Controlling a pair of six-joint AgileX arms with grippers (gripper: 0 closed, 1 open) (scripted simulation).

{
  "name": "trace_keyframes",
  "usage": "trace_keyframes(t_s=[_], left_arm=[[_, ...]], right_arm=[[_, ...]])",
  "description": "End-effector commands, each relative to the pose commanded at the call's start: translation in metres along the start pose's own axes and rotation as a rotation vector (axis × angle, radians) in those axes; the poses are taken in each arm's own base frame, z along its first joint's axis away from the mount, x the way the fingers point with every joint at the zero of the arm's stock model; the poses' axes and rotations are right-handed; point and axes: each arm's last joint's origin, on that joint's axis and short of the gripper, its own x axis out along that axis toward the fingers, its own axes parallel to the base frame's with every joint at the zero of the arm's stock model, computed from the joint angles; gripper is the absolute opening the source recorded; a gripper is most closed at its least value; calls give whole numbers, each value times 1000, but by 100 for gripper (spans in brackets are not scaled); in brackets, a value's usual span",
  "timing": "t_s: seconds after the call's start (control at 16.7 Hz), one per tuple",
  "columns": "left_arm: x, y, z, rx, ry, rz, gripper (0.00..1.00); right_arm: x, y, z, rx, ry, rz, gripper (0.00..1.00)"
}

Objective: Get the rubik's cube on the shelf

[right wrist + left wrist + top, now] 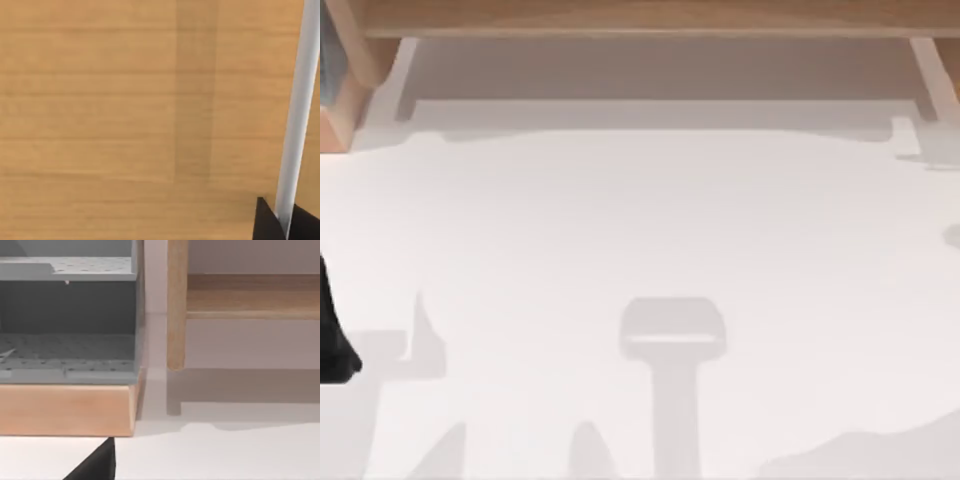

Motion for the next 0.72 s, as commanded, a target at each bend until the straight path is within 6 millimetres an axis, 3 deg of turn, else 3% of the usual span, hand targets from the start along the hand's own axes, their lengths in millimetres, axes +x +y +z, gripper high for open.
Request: trace_keyframes(t_s=[0.36, 0.72], left_arm=[[0, 0, 0, 0, 0, 0, 100], [0, 0, 0, 0, 0, 0, 100]], right_arm=[[-4, 0, -1, -2, 3, -2, 0], [-56, 2, 1, 4, 0, 5, 0]])
